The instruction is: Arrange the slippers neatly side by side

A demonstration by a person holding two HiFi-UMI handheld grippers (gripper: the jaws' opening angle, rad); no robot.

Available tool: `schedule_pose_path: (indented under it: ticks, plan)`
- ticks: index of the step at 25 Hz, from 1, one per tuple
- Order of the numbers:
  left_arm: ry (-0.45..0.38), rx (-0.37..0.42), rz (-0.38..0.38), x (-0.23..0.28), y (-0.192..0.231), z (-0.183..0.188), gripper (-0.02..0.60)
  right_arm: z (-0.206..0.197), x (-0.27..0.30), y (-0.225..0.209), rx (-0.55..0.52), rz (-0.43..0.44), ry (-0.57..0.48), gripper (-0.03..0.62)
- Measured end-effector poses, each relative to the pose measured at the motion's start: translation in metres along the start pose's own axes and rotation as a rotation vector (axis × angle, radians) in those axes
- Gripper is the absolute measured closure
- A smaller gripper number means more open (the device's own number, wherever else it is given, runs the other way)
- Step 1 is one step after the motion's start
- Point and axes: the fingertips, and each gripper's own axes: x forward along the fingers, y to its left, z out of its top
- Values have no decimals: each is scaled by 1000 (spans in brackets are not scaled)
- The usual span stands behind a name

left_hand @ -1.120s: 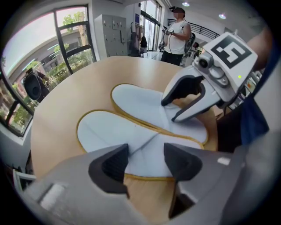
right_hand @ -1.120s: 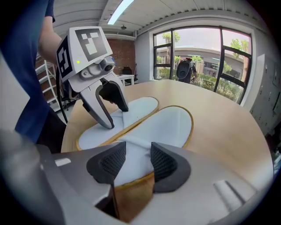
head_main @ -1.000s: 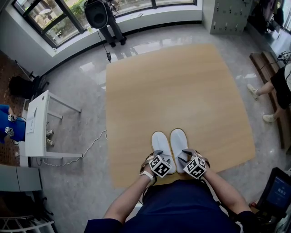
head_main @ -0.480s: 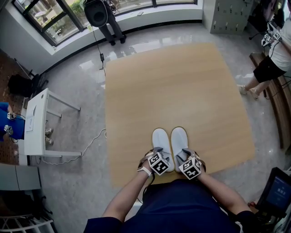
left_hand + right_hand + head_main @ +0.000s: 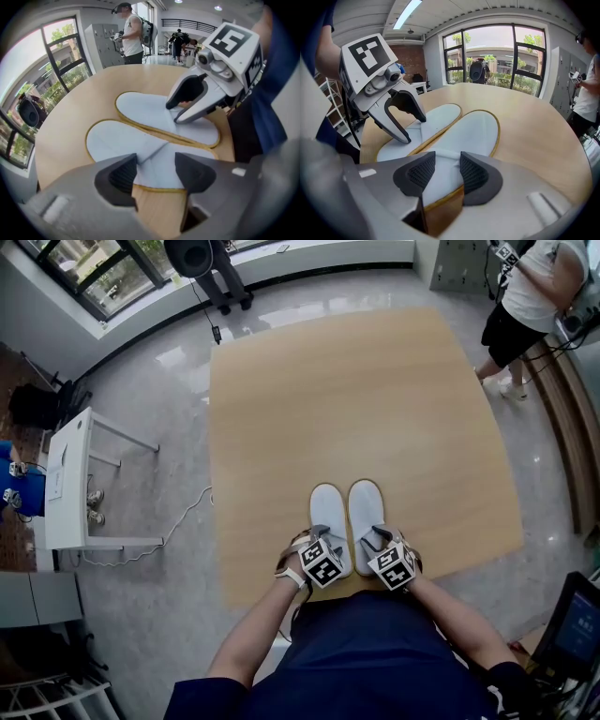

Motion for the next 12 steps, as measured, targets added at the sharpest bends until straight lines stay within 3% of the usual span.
schedule_pose_path:
  ticks: [8, 12]
  plan:
    - [7, 7, 14, 2, 0, 2, 324, 0, 4, -2, 22, -55, 25, 419]
    - [-50, -102, 70, -8, 13, 6, 301, 7, -4, -6, 123, -15, -51, 419]
